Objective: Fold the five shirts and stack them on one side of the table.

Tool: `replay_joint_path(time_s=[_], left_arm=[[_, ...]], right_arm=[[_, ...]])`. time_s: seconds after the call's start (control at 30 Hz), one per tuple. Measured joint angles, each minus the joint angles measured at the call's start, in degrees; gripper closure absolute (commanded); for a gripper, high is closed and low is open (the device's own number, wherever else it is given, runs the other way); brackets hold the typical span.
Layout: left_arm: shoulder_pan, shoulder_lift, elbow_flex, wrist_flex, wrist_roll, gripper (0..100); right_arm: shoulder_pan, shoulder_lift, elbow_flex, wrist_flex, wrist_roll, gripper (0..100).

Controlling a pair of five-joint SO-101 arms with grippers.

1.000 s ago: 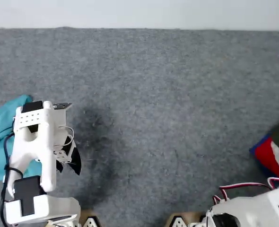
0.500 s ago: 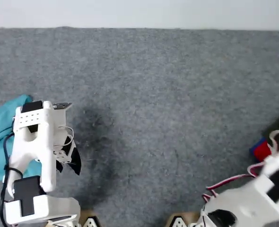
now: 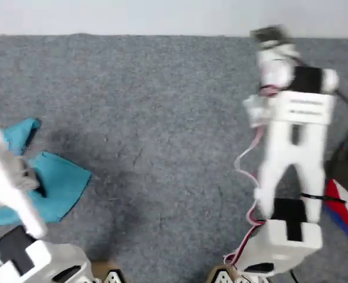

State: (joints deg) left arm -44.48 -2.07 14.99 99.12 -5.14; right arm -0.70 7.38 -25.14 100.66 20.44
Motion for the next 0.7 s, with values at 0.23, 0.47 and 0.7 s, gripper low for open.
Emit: replay_joint_path(time_s=[0.23,0.47,0.7], left_arm=[[-12.1,0.0,-5.9,-2.1,-12.3,83],[-14.2,10.7,-12.0,-18.4,-13.2,83],[-16.6,30.9,-33.7,-17.1,-13.2,83]], right_arm=[[-1.8,3.2,13.2,0.0,0.0,69.0],[2.5,4.6,18.0,0.0,0.3,69.1],[9.2,4.7,18.0,0.0,5.0,69.1]])
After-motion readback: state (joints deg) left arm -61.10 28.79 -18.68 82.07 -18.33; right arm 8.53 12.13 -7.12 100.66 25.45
